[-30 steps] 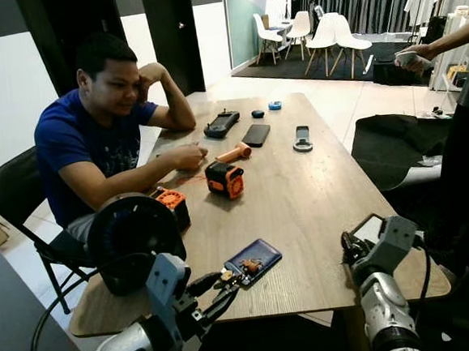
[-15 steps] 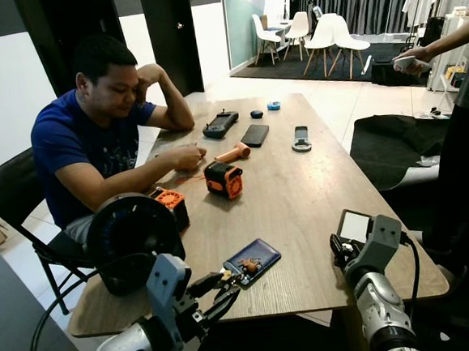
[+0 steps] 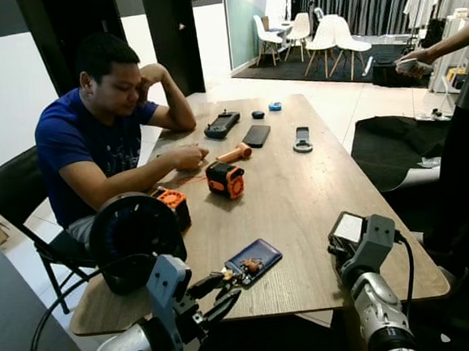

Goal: Hang keys on a hook

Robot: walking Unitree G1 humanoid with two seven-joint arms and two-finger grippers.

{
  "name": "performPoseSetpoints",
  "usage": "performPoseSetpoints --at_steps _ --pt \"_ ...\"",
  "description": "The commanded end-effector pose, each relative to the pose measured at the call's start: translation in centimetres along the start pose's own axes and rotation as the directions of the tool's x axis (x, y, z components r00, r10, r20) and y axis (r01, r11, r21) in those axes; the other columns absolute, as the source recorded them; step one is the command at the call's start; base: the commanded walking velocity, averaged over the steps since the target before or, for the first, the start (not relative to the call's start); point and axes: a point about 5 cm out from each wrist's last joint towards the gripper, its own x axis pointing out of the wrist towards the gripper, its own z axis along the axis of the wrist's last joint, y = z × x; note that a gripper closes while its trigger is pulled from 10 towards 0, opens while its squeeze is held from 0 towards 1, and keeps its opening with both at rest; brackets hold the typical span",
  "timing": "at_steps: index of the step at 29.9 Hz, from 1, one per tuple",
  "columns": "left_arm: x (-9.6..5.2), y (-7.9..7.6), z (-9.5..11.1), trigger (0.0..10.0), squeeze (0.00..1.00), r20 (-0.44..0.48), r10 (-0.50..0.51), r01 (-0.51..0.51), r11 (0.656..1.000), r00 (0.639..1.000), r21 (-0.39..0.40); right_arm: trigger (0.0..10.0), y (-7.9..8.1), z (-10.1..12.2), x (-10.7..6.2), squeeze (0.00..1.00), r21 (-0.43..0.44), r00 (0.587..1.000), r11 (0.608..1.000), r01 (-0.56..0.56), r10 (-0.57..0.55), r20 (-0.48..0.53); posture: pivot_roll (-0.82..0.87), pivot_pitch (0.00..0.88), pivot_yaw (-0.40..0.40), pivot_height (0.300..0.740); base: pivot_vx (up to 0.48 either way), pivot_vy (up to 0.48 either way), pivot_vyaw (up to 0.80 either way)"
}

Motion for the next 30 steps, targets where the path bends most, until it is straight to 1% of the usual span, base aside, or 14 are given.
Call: performPoseSetpoints --at_steps 1,9,10,11,12,13,16,18,20,24,25,27,28,30 --pt "-0.3 -0.2 -0.3 10.0 0.00 -0.018 -0.013 0.013 1.000 1.000 0.003 0.0 -0.9 -2.5 -1.0 0.00 0.026 0.994 0.999 0.039 -0.036 -0.103 0.08 0.073 0.020 0.740 0.000 0.000 0.00" --pt "-0.3 -0.2 -0.3 10.0 0.00 -0.019 -0.019 0.019 1.000 1.000 0.005 0.2 -0.7 -2.6 -1.0 0.00 0.027 0.994 0.999 0.033 -0.030 -0.105 0.08 0.069 0.020 0.740 0.000 0.000 0.00" --pt "-0.3 -0.2 -0.3 10.0 0.00 -0.019 -0.019 0.019 1.000 1.000 0.005 2.3 -0.6 -2.5 -0.9 0.00 0.032 0.995 0.999 0.028 -0.025 -0.101 0.08 0.071 0.019 0.740 0.000 0.000 0.00" --pt "-0.3 -0.1 -0.3 10.0 0.00 -0.019 -0.019 0.019 1.000 1.000 0.005 7.4 -0.5 -2.2 -0.8 0.00 0.053 0.996 0.998 0.019 -0.015 -0.086 0.08 0.072 0.019 0.740 0.000 0.000 0.00" --pt "-0.3 -0.1 -0.3 10.0 0.00 -0.019 -0.019 0.019 1.000 1.000 0.005 7.4 -0.5 -2.2 -0.8 0.00 0.053 0.996 0.998 0.019 -0.015 -0.086 0.08 0.072 0.019 0.740 0.000 0.000 0.00" --pt "-0.3 -0.1 -0.3 10.0 0.00 -0.017 -0.016 0.016 1.000 1.000 0.003 10.0 -0.6 -1.8 -0.8 0.00 0.085 0.998 0.996 0.029 -0.024 -0.057 0.08 0.074 0.019 0.740 0.000 0.000 0.00" --pt "-0.4 0.0 -0.3 10.0 0.00 -0.016 -0.015 0.015 1.000 1.000 0.002 10.0 -0.6 -1.5 -0.7 0.00 0.107 0.999 0.994 0.036 -0.032 -0.037 0.08 0.074 0.019 0.740 0.000 0.000 0.00" --pt "-0.4 0.1 -0.2 10.0 0.00 -0.015 -0.009 0.009 1.000 1.000 -0.001 10.0 -1.7 -1.0 -0.9 0.00 0.129 0.993 0.985 0.118 -0.117 -0.013 0.08 0.078 0.019 0.740 0.000 0.000 0.00" --pt "-0.4 0.1 -0.2 10.0 0.00 -0.014 -0.006 0.006 1.000 1.000 -0.002 10.0 -2.6 -0.4 -1.2 0.00 0.037 0.983 0.983 0.182 -0.183 0.019 0.08 0.079 0.021 0.740 0.000 0.000 0.00" --pt "-0.3 0.1 -0.3 10.0 0.00 -0.014 -0.004 0.004 1.000 1.000 -0.005 10.0 -2.7 0.1 -1.3 0.00 -0.075 0.982 0.980 0.185 -0.182 0.047 0.07 0.080 0.024 0.740 0.000 0.000 0.00" --pt "-0.3 0.1 -0.3 10.0 0.00 -0.014 -0.005 0.005 1.000 1.000 -0.005 10.0 -2.6 0.3 -1.3 0.55 -0.091 0.983 0.980 0.178 -0.173 0.061 0.07 0.080 0.024 0.740 0.000 0.000 0.00" --pt "-0.2 0.1 -0.2 10.0 0.00 -0.014 -0.005 0.005 1.000 1.000 -0.005 10.0 -2.5 0.6 -1.2 0.55 -0.095 0.984 0.980 0.173 -0.167 0.069 0.07 0.080 0.024 0.740 0.000 0.000 0.00" --pt "-0.2 0.1 -0.2 10.0 0.00 -0.014 -0.004 0.004 1.000 1.000 -0.004 10.0 -2.4 0.7 -1.1 0.85 -0.100 0.984 0.981 0.168 -0.161 0.074 0.07 0.081 0.024 0.740 0.000 0.000 0.00" --pt "-0.2 0.2 -0.2 10.0 0.00 -0.015 -0.003 0.003 1.000 1.000 -0.002 10.0 -2.3 0.9 -1.0 0.84 -0.106 0.985 0.981 0.163 -0.155 0.077 0.07 0.080 0.024 0.740 0.000 0.000 0.00"
